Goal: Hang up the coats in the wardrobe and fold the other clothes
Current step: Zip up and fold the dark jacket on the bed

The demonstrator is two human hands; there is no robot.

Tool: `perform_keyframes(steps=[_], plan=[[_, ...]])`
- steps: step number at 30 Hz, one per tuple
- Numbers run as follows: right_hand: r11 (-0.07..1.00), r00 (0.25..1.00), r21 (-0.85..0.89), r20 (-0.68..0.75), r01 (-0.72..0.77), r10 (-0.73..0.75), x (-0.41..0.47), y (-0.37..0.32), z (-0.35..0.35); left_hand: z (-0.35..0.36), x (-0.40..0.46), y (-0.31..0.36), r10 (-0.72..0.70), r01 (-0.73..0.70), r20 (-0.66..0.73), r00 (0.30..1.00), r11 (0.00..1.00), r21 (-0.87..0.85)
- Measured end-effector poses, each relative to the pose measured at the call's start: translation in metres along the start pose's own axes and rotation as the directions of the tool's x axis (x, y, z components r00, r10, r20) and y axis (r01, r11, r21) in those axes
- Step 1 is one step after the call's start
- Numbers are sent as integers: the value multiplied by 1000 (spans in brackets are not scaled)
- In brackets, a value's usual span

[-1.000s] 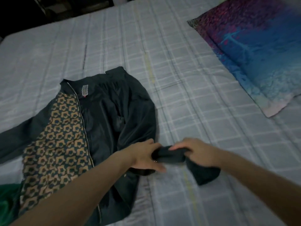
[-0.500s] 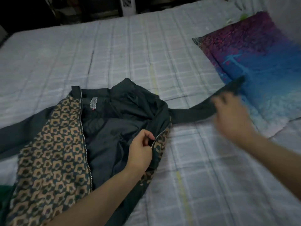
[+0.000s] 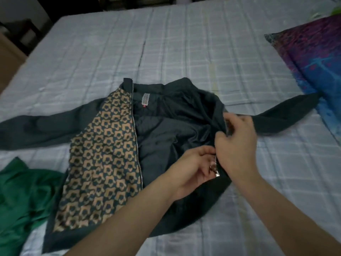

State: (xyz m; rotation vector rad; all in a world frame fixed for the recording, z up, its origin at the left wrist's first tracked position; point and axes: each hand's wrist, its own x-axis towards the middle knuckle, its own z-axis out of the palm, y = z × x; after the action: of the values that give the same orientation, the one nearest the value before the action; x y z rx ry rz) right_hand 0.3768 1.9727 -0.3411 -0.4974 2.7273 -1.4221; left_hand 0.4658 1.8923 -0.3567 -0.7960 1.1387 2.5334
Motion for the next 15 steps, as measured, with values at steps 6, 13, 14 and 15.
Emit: perform_keyframes(steps=[6,13,14,15], plan=[[873,482,-59,851,485,-210,-56,-51,86,-66,-79,-28,-124,44,-256,959,954,-295],[876,618,-262,785,404,-49,-131,28,108,-179,-119,-89,-207,498,-595,776,781,377],[848,639,-310,768,430,-43,-138,39,100,-188,-122,-89,-169,555,-599,783,625,549],[814,633,-371,774,448,4,-144,53,91,-198,-122,-89,-135,567,-591,795,510,647]])
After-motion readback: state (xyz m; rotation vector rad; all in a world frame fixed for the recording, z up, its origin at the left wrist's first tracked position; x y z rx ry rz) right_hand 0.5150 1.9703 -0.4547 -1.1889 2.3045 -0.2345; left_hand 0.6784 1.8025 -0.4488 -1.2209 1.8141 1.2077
